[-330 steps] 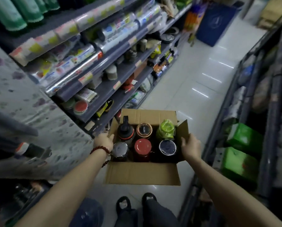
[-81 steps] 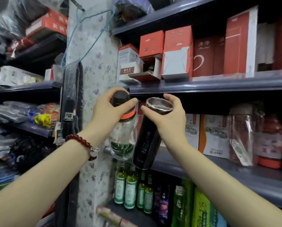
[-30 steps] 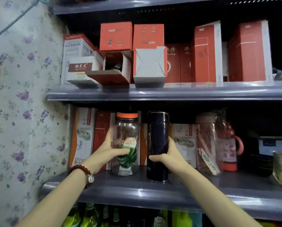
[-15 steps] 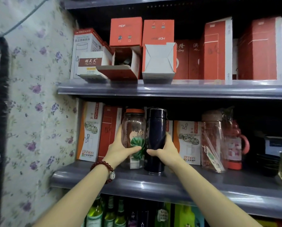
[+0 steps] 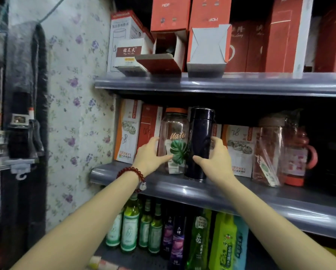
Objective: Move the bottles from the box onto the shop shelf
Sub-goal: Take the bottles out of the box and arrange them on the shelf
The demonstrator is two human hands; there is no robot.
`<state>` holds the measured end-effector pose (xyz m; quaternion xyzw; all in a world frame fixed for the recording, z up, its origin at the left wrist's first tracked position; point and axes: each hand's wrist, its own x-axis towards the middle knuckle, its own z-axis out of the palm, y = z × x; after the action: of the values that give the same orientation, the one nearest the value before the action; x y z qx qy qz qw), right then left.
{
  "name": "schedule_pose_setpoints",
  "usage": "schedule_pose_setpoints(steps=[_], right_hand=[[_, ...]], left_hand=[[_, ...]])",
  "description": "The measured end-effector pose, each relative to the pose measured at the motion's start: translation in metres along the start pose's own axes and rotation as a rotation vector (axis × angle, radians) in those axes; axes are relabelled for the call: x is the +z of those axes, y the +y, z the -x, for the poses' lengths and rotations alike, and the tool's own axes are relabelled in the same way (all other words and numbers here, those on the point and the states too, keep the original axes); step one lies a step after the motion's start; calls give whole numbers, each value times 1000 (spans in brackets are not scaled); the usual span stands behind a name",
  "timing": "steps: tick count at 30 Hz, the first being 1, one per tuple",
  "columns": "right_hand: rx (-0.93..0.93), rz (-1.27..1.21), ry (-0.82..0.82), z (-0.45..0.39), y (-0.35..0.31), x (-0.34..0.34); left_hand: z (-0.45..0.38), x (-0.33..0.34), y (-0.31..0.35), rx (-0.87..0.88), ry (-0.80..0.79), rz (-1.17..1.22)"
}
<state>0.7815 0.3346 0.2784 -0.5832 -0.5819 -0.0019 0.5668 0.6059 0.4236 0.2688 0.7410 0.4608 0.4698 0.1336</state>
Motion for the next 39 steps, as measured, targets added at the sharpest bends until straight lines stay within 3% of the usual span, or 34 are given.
schedule_pose_setpoints(steps=[4, 10, 14, 19, 29, 39], right_hand=[[-118, 1, -47, 21, -13, -4], [-202, 60, -332, 55, -28, 17], [-337, 115, -451, 83, -43, 41], [-397, 94, -699, 126, -75, 83], [-443, 101, -1117, 283, -114, 190], [-355, 166, -1570, 492, -17, 297]], left_hand=[[23, -18, 5, -4, 68, -101], [82, -56, 6, -40, 75, -272], [127, -92, -4, -58, -3, -549], [186, -140, -24, -215, -135, -713], [336, -203, -119, -493, -212, -771], [540, -154, -259, -954, -356, -611]])
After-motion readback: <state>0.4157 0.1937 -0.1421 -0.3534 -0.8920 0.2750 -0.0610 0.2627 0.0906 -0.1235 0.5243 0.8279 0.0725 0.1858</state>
